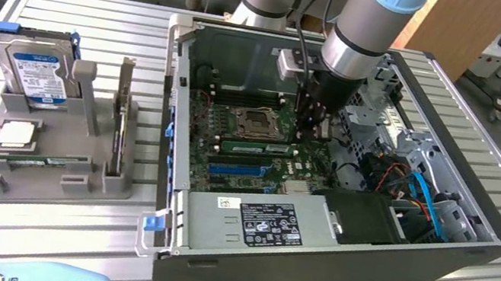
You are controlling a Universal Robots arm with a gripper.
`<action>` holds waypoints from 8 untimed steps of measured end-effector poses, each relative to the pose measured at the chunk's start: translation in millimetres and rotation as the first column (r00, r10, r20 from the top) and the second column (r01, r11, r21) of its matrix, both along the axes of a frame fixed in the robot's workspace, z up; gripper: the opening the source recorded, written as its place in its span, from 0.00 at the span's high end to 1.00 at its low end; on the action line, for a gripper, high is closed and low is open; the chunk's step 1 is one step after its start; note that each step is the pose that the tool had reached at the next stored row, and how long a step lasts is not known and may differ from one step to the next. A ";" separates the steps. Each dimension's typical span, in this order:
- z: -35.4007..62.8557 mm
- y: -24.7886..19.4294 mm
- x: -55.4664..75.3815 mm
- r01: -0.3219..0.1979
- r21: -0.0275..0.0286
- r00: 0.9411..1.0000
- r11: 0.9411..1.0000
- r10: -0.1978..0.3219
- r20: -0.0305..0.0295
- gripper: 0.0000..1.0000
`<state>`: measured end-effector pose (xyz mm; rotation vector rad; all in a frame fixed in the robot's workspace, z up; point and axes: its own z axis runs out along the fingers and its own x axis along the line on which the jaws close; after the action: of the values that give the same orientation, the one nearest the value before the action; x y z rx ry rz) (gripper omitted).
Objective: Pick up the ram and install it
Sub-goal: 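Press down the ram until it locks into place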
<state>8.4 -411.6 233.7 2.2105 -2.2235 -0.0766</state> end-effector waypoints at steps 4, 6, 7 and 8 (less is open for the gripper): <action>-0.2 -0.1 0.1 0.000 0.000 1.000 1.000 0.000 0.000 0.90; -1.4 -0.1 0.1 0.000 0.000 1.000 1.000 0.000 0.000 0.90; -2.3 -0.1 0.1 0.000 0.000 1.000 1.000 0.000 0.000 0.90; -3.1 -0.1 0.1 0.000 0.000 1.000 1.000 0.000 0.000 0.90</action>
<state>8.4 -411.7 230.6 2.2107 -2.2235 -0.0766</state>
